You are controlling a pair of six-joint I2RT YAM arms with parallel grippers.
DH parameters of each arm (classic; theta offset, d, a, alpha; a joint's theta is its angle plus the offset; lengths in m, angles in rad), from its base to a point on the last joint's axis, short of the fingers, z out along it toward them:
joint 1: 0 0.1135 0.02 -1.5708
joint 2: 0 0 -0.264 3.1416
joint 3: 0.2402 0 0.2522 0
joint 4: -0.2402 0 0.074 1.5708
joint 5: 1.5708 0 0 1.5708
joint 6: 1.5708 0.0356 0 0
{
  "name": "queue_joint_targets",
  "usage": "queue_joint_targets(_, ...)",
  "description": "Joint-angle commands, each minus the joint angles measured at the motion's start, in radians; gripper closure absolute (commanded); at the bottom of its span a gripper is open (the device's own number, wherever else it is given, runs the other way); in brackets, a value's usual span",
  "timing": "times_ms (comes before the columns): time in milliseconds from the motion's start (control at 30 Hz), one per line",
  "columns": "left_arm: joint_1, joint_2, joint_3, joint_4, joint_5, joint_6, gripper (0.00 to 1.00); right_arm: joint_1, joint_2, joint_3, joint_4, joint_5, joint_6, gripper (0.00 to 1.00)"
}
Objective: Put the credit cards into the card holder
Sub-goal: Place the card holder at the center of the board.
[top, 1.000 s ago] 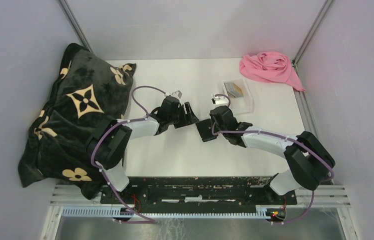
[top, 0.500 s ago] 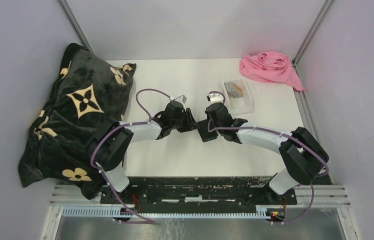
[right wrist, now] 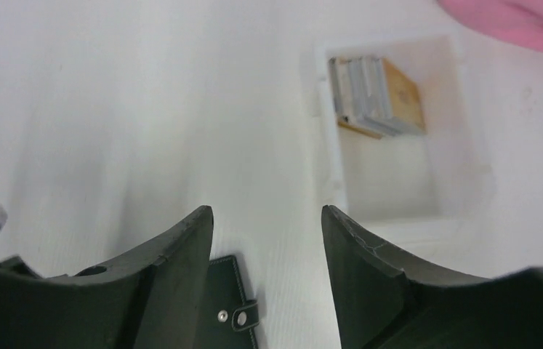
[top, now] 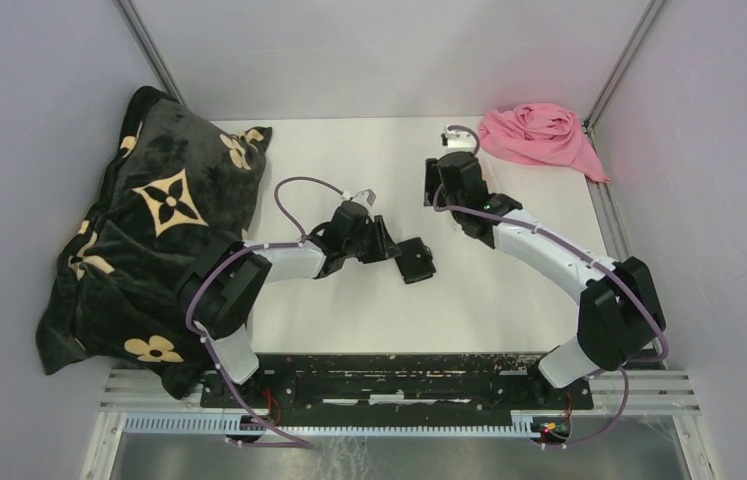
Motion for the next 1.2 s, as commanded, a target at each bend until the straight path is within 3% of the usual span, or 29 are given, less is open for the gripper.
queue_joint_targets(0, -0.004, 0.045, 0.042, 0.052, 0.018, 0.002, 0.62, -0.083, 0.032, 0.101, -0.028, 0.001, -0.021, 0.35)
queue_joint_targets(200, -0.004, 0.094, 0.087, 0.048, 0.003, 0.002, 0.63, -0.183, 0.149, 0.227, -0.065, -0.078, -0.053, 0.28)
queue_joint_targets(500, -0.003, 0.031, 0.203, -0.039, -0.100, 0.035, 0.56, -0.248, 0.272, 0.351, -0.092, -0.088, -0.106, 0.28)
queue_joint_targets(633, -0.004, 0.041, 0.278, -0.061, -0.116, 0.047, 0.54, -0.309, 0.338, 0.405, -0.132, -0.208, -0.065, 0.28)
queue_joint_targets(1167, 0.022, 0.355, 0.672, -0.089, -0.071, 0.062, 0.54, -0.416, 0.451, 0.466, -0.170, -0.446, -0.022, 0.28)
